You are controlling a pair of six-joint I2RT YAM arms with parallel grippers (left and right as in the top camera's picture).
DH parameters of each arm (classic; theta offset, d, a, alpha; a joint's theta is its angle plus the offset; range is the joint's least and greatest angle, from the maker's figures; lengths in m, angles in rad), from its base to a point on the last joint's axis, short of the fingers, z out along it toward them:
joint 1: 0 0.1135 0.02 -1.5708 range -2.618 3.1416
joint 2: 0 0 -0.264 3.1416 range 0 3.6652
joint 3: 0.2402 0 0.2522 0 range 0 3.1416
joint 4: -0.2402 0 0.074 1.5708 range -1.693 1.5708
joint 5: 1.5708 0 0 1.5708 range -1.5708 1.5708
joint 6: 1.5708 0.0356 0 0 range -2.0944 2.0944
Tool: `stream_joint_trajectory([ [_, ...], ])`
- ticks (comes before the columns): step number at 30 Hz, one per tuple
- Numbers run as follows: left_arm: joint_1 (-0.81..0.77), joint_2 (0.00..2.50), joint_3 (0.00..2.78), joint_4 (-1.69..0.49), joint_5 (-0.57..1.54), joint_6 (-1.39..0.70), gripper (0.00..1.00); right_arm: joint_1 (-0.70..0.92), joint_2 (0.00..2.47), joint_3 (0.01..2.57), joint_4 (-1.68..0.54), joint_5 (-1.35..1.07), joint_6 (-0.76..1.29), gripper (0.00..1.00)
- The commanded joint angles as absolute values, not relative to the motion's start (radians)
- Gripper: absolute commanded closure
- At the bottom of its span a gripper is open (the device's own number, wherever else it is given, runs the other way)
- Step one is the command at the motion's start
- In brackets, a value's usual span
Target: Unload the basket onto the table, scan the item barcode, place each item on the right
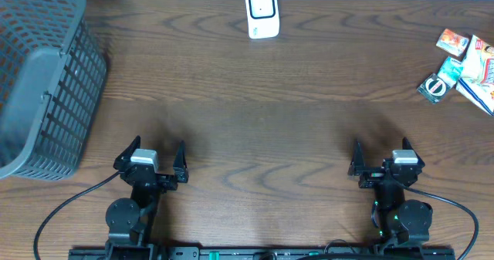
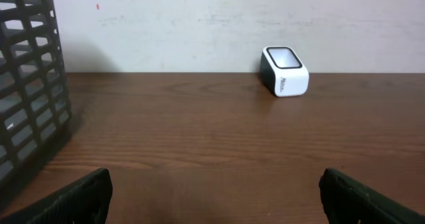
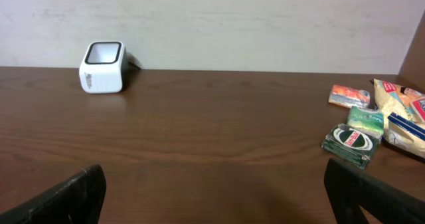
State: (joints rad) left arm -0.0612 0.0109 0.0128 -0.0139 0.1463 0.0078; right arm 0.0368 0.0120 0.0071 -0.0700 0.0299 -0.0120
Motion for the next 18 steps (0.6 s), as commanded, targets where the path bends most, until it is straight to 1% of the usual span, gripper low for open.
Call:
stream_joint_trajectory([
  [1, -0.056, 0.002, 0.004, -0.068, 0.117, -0.016, 0.02, 0.034, 0.007, 0.006, -0.074, 0.027, -0.024, 0.01],
  [6, -0.056, 0.002, 0.004, -0.073, 0.065, -0.024, 0.02, 0.034, 0.007, 0.006, -0.074, 0.027, -0.023, 0.01],
  [18, -0.056, 0.002, 0.004, -0.074, 0.063, -0.025, 0.02, 0.034, 0.007, 0.006, -0.074, 0.027, -0.023, 0.01],
])
